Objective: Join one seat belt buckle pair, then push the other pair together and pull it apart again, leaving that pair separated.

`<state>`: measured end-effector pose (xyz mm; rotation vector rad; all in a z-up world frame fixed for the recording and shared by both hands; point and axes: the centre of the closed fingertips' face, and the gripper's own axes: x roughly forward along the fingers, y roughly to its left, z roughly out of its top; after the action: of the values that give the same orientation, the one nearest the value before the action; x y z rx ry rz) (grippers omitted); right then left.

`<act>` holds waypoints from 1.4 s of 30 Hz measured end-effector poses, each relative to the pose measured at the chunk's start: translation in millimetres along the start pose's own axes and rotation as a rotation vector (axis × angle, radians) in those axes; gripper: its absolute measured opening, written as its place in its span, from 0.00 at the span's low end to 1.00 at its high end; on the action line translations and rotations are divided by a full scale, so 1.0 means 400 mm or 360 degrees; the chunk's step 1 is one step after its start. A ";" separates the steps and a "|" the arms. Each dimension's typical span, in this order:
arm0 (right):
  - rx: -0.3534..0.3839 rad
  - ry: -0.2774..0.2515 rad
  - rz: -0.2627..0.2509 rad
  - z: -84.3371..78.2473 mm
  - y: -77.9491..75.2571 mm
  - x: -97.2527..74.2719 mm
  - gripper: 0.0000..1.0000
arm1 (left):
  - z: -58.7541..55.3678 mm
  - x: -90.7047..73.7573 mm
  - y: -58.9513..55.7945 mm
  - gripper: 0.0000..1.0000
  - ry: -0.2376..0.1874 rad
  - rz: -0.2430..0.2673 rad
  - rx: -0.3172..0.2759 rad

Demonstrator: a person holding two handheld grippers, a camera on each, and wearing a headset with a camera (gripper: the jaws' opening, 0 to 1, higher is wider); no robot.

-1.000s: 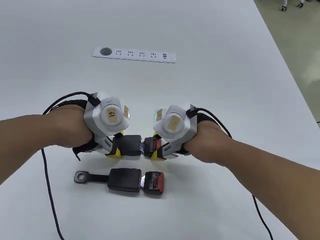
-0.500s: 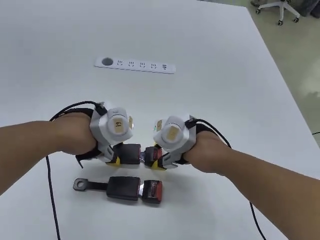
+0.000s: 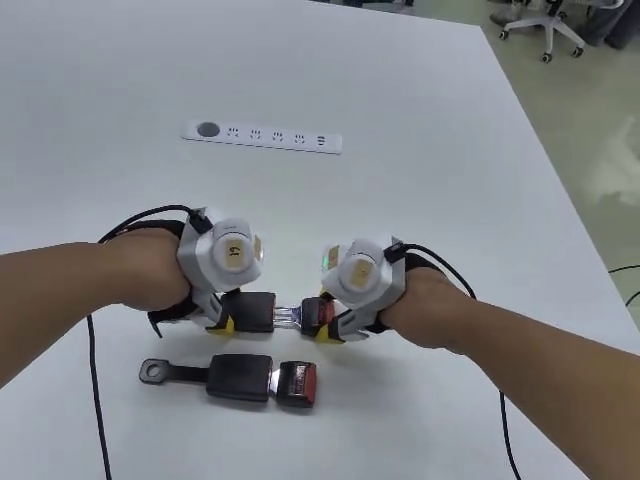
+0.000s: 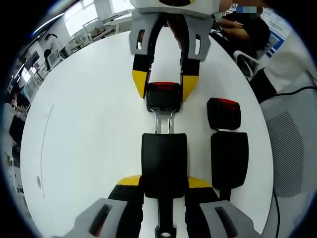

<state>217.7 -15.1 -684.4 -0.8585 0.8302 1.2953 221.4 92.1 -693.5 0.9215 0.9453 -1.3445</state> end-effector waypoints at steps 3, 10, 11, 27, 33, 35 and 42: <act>0.0017 0.0019 -0.0007 -0.041 -0.007 -0.018 0.33 | 0.001 -0.001 0.001 0.32 -0.0004 0.0000 -0.0002; 0.0081 0.0079 -0.0019 -0.142 -0.015 -0.066 0.33 | 0.000 -0.001 0.002 0.32 -0.0011 0.0002 -0.0015; 0.0095 0.0089 -0.0020 -0.158 -0.014 -0.074 0.33 | 0.000 -0.001 0.001 0.32 -0.0022 0.0006 -0.0030; 0.0158 0.0151 -0.0012 -0.224 -0.022 -0.100 0.35 | 0.007 -0.006 -0.006 0.33 -0.0049 0.0024 -0.0092; 0.0202 0.0148 -0.0081 -0.225 -0.024 -0.107 0.35 | 0.003 -0.011 -0.006 0.34 -0.0043 0.0064 -0.0150; 0.0256 0.0103 -0.0085 -0.213 -0.018 -0.117 0.35 | -0.003 -0.016 -0.009 0.35 -0.0029 0.0078 -0.0147; 0.0488 -0.0106 -0.0173 -0.158 -0.010 -0.166 0.40 | 0.013 -0.087 -0.009 0.42 -0.0189 0.0169 -0.0270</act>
<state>213.4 -101.5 -653.6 -0.6051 0.8896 1.0619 217.6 99.7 -659.3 0.7440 0.8918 -1.1963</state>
